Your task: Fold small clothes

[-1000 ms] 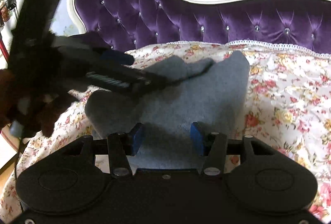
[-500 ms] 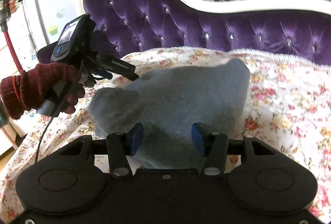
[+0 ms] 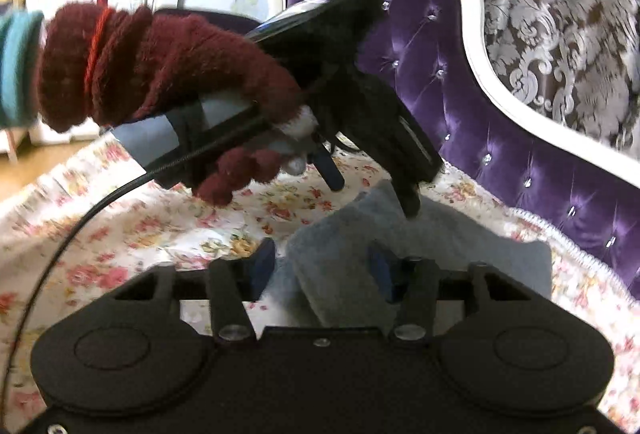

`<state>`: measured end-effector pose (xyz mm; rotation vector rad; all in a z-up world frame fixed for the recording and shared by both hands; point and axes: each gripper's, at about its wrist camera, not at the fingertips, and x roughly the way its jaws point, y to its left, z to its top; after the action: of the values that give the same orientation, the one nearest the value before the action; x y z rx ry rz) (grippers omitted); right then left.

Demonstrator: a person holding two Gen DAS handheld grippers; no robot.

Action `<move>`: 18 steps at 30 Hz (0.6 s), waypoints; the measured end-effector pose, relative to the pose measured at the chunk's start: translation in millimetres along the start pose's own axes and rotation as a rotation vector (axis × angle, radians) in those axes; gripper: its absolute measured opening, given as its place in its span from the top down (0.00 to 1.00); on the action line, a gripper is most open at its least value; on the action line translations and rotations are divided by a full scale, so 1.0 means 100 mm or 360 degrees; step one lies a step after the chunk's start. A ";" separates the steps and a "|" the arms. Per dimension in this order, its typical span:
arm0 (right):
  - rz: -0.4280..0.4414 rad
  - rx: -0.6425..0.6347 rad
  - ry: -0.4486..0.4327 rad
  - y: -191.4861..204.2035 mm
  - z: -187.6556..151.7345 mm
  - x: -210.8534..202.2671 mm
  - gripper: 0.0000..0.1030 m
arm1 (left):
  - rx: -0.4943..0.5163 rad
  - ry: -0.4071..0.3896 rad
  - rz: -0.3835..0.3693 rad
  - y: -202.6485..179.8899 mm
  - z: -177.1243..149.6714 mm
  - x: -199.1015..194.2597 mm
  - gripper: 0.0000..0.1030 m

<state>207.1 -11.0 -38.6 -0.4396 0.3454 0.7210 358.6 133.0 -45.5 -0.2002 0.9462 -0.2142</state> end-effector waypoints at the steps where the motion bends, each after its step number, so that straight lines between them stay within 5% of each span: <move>1: -0.0017 -0.0026 0.0023 0.02 0.01 0.06 0.68 | 0.0009 -0.0004 0.0005 0.00 -0.01 0.02 0.26; 3: -0.0011 -0.0033 0.0057 0.01 0.00 0.13 0.87 | 0.0000 -0.0031 -0.0030 0.01 -0.03 0.02 0.45; 4: 0.0006 -0.0024 0.0045 0.02 0.00 0.12 0.87 | -0.0014 -0.0050 -0.0046 0.03 -0.03 0.00 0.49; 11: 0.0111 -0.0100 0.0132 0.26 -0.06 0.27 0.86 | -0.0015 -0.0085 0.0110 0.18 -0.04 0.02 0.49; 14: 0.0102 -0.0099 0.0147 0.30 -0.18 0.35 0.80 | -0.0010 -0.0128 0.0134 0.19 -0.07 -0.08 0.49; 18: 0.0122 -0.0047 0.0076 0.23 -0.18 0.22 0.42 | 0.0091 -0.0218 0.0158 0.05 -0.14 -0.33 0.45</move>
<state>204.2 7.3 -70.1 -0.4744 0.3987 0.7921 328.8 145.1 -29.0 -0.1134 0.8107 -0.1338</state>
